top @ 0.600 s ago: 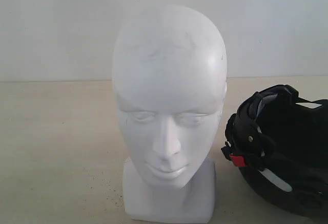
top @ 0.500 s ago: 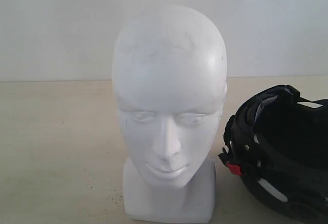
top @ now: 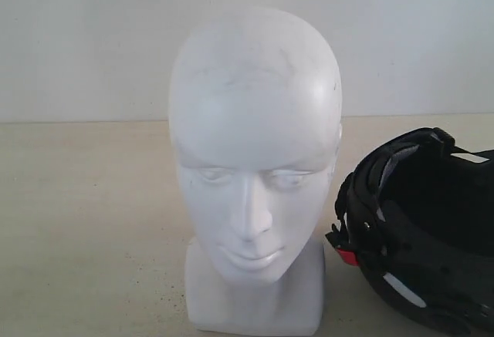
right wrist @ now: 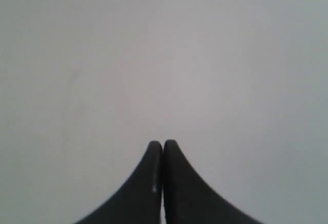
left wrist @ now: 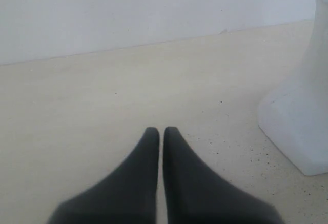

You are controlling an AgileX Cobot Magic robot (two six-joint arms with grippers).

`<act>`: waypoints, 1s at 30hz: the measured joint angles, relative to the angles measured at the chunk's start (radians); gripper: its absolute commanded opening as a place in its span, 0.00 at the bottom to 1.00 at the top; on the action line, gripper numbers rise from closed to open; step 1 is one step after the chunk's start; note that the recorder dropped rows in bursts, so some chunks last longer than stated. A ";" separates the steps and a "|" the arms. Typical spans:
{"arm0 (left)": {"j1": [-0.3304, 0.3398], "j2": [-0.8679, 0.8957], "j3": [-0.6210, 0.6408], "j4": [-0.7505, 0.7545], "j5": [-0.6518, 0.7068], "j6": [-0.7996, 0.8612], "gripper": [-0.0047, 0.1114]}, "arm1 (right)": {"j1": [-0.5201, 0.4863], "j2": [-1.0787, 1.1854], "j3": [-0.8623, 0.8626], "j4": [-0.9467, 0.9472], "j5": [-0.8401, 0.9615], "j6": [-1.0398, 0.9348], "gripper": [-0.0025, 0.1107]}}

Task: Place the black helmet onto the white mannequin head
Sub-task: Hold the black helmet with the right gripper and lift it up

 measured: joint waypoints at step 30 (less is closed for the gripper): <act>0.000 0.000 0.000 0.000 0.000 0.000 0.08 | 0.239 0.575 -0.373 -0.009 1.543 -0.547 0.25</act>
